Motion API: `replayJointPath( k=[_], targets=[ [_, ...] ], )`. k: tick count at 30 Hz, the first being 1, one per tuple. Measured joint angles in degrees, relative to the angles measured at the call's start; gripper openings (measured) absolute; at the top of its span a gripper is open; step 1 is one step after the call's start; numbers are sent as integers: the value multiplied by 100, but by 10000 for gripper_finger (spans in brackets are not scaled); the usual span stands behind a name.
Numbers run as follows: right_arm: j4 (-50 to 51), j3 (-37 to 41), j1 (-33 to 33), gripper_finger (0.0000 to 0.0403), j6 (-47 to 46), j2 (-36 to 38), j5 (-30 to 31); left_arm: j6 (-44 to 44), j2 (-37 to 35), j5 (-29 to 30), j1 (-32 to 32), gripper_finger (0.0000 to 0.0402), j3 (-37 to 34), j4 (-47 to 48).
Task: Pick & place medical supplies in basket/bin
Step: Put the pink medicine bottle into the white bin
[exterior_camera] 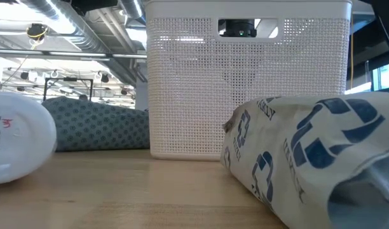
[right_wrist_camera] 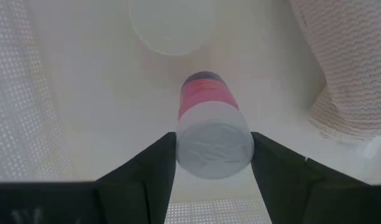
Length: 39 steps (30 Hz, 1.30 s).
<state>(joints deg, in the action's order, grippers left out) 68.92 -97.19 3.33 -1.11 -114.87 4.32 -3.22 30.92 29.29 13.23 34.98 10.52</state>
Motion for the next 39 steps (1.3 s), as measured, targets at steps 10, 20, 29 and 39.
replayJointPath(
  k=[10, 20, 29, 39],
  targets=[
    [3, 0, -2, 201, -109, 0, -11, 4, 0, -1, 0, 242, 0, 0],
    [24, 0, -2, 201, -142, 0, -11, 2, 0, -1, 0, 242, 0, 0],
    [21, 0, -2, 201, -140, 0, -11, 2, 0, 0, 0, 242, 0, 0],
    [20, 0, -2, 201, -170, 0, -11, 2, 0, 1, 0, 242, 0, 0]
  ],
)
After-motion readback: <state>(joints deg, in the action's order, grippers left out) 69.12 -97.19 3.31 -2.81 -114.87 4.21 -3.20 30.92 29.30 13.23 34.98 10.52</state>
